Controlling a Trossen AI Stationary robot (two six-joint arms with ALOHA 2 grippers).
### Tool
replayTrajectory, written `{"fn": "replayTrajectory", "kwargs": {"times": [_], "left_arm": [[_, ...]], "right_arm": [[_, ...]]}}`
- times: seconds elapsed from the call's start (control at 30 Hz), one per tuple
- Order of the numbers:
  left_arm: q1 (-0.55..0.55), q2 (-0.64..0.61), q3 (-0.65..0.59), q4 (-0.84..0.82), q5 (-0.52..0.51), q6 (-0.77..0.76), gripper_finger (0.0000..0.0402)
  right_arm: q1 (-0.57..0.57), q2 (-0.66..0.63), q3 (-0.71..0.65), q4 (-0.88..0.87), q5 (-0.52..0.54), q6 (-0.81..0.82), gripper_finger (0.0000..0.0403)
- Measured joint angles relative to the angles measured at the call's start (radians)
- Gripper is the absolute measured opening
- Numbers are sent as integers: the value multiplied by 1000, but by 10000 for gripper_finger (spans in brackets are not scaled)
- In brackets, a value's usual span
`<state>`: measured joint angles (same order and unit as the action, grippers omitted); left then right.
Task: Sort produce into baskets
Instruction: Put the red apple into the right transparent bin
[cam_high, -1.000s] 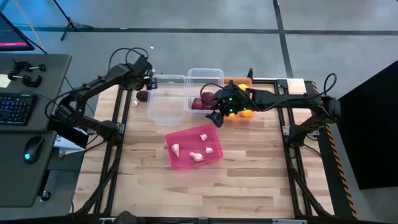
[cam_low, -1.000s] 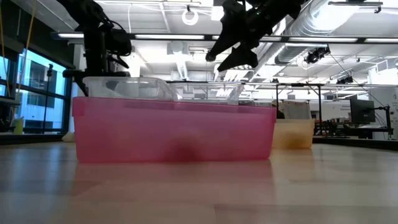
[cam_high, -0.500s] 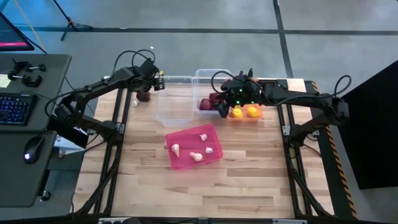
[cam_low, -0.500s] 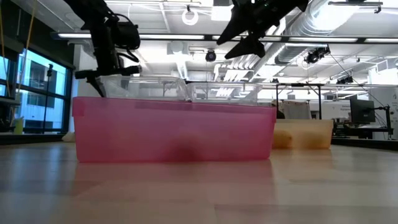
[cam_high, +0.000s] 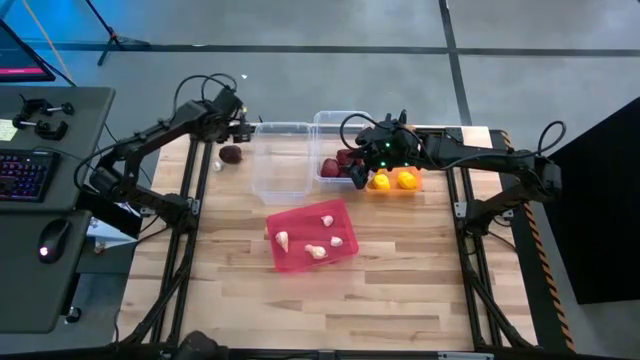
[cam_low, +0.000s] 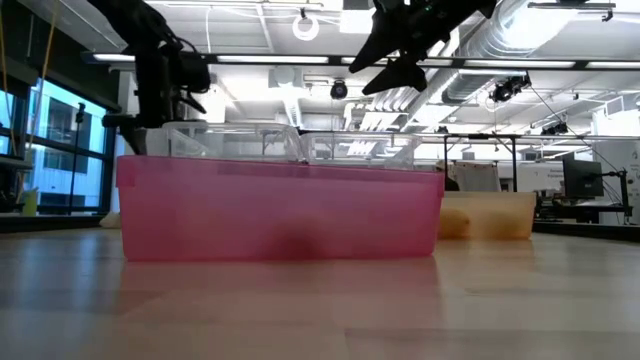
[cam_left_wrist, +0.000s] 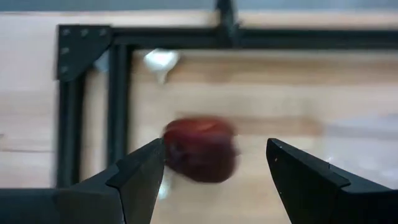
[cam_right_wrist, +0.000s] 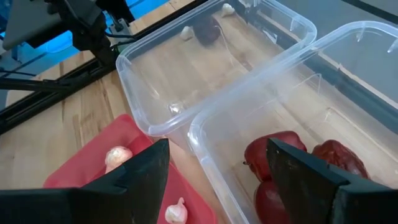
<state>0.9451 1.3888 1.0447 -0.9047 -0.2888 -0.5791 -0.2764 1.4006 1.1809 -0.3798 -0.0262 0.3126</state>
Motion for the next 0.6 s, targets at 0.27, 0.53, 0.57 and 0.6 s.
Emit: {"fn": "replayTrajectory", "kwargs": {"times": [0.27,0.53,0.57,0.6], "left_arm": [[15,-5,0,-53,-3,116,266],[11,46,-1,-40,69,250,268],[11,54,-1,-38,70,259,270],[11,62,-1,-37,70,267,273]], "right_arm": [[0,0,0,-1,6,-19,257],[0,0,0,-5,34,-26,257],[0,0,0,-5,34,-26,257],[0,0,0,-5,34,-26,257]]}}
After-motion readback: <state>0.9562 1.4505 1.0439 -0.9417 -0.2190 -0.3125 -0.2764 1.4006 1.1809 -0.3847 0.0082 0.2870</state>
